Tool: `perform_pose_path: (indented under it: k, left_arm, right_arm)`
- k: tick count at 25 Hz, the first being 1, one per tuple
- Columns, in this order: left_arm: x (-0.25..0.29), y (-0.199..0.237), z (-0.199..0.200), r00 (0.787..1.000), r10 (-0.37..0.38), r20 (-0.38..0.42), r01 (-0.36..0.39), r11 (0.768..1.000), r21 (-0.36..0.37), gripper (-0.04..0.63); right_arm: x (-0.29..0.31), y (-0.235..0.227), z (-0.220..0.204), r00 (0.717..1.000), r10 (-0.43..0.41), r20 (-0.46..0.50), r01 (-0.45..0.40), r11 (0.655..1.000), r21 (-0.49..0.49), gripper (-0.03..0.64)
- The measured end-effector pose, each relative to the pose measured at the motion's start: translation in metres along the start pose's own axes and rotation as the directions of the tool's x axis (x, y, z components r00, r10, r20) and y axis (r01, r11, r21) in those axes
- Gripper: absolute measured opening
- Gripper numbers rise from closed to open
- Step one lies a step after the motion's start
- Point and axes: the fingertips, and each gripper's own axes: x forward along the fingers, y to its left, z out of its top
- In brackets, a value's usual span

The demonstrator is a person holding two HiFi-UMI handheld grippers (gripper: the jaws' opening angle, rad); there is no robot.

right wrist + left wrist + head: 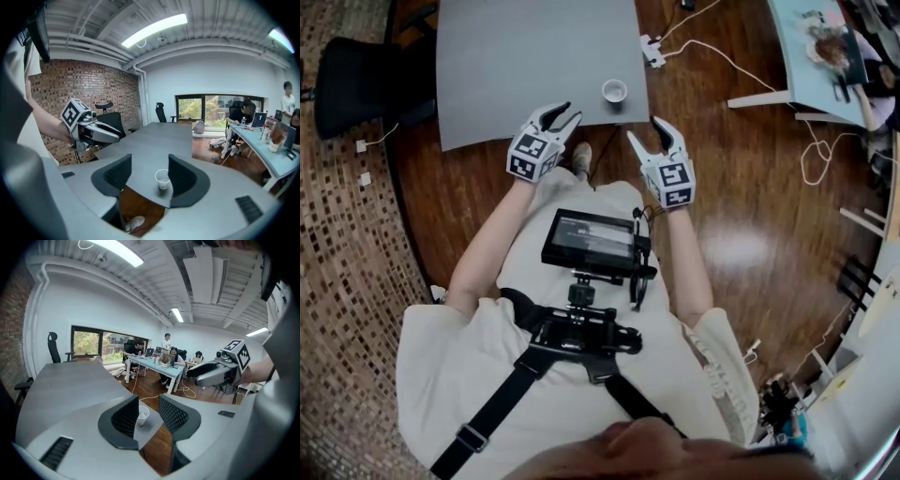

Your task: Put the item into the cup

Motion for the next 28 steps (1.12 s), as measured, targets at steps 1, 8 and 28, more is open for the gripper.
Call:
perform_pose_path:
  k: [1, 8, 28]
  left_arm:
    - [-0.006, -0.006, 0.000, 1.000, 0.014, 0.011, -0.013, 1.000, -0.004, 0.135]
    - [-0.038, -0.081, -0.019, 0.993, 0.107, 0.055, -0.103, 0.993, -0.065, 0.135]
    - [-0.128, -0.211, -0.103, 0.961, 0.264, 0.081, -0.245, 0.950, -0.195, 0.135]
  right_arm:
    - [-0.006, 0.003, -0.003, 1.000, 0.010, 0.004, -0.010, 1.000, 0.002, 0.261]
    - [-0.081, 0.014, -0.031, 0.998, 0.062, 0.024, -0.061, 0.998, -0.026, 0.261]
    - [-0.212, 0.053, -0.114, 0.989, 0.142, 0.037, -0.140, 0.989, -0.045, 0.261]
